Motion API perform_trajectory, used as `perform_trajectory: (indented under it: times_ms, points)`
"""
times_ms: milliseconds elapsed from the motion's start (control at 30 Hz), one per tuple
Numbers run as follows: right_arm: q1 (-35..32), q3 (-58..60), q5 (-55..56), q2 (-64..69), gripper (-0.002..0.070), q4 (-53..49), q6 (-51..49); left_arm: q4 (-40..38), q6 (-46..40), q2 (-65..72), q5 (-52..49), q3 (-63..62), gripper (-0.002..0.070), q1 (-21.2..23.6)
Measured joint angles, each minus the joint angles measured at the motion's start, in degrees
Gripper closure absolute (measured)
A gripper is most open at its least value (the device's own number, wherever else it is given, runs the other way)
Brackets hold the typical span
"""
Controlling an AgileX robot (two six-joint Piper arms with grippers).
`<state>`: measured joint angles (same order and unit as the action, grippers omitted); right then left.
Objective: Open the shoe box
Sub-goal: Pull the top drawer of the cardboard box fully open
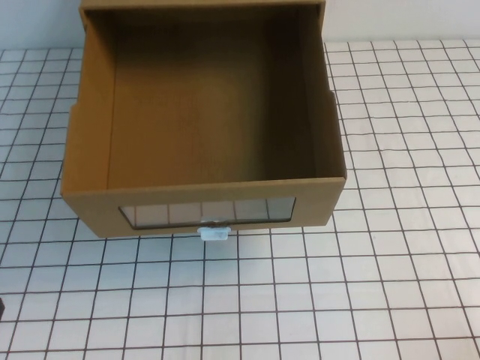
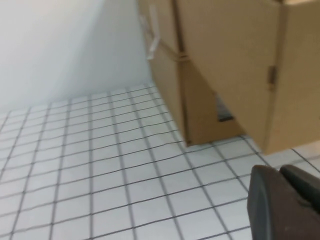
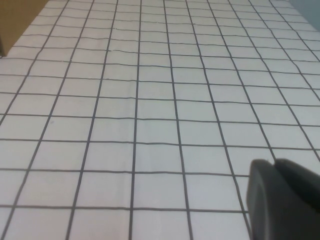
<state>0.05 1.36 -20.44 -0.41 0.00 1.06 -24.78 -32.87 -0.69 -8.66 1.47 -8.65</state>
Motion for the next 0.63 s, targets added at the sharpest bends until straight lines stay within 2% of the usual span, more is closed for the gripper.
perform_trajectory:
  times_ms: [100, 200, 433, 633]
  points:
    - [0.0, 0.0, 0.0, 0.0, 0.0689, 0.0, 0.0, 11.7, 12.0, 0.0, 0.2, 0.0, 0.0677, 1.3]
    - [0.0, 0.0, 0.0, 0.0, 0.0689, 0.0, 0.0, 15.9, 16.2, 0.0, -3.3, 0.0, 0.0677, 2.9]
    - [0.0, 0.0, -0.1, -0.1, 0.0689, 0.0, 0.0, 17.7, 19.2, 0.0, -12.4, 0.1, 0.0677, 3.7]
    - [0.0, 0.0, -0.1, -0.1, 0.0689, 0.0, 0.0, 17.9, 19.4, 0.0, -12.7, 0.1, 0.0677, 3.7]
